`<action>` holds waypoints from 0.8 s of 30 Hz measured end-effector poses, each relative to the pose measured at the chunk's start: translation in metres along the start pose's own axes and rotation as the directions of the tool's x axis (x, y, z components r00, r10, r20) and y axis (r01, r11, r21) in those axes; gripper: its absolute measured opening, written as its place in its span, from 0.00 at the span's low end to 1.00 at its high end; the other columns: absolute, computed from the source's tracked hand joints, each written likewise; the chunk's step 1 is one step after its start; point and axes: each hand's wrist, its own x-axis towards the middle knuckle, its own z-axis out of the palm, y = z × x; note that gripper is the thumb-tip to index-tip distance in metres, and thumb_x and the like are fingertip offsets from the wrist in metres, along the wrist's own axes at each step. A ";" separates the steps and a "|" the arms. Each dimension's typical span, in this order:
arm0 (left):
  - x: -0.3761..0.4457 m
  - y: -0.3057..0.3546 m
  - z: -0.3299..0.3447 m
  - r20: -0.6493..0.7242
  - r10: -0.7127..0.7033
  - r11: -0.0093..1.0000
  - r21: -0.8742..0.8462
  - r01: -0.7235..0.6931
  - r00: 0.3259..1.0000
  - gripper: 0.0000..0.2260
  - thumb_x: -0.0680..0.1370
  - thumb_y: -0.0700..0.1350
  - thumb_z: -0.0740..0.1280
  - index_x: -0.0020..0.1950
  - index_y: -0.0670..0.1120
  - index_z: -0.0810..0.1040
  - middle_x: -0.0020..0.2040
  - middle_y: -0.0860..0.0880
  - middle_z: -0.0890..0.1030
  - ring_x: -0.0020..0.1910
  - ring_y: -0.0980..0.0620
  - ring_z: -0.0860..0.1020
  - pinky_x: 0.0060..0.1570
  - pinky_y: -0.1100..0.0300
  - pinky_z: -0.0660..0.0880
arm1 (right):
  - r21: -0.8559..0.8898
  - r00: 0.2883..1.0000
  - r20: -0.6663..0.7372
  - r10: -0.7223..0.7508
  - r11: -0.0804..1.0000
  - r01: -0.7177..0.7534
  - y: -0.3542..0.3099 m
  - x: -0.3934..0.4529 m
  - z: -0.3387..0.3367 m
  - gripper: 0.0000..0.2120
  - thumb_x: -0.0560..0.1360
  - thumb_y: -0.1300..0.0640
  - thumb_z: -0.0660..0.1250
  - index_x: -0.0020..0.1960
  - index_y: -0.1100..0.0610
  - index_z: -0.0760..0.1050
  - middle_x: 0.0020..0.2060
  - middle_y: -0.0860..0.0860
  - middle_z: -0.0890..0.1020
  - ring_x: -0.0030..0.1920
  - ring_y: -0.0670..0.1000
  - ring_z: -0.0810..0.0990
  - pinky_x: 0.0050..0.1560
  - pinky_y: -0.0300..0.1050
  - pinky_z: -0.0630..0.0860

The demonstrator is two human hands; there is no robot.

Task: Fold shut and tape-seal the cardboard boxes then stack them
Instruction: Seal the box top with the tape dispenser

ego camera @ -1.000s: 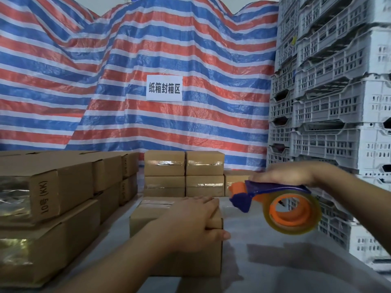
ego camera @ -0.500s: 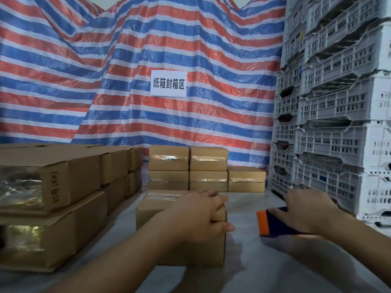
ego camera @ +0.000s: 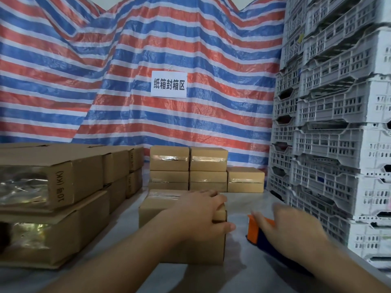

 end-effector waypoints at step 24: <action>-0.080 -0.068 0.041 0.030 -0.628 0.080 -0.991 0.104 0.778 0.38 0.67 0.72 0.61 0.76 0.66 0.58 0.78 0.50 0.60 0.73 0.45 0.63 0.72 0.41 0.61 | 0.876 0.877 0.478 0.041 0.044 -0.480 -0.119 -0.012 0.017 0.39 0.73 0.34 0.61 0.80 0.39 0.53 0.74 0.54 0.66 0.60 0.54 0.71 0.55 0.53 0.72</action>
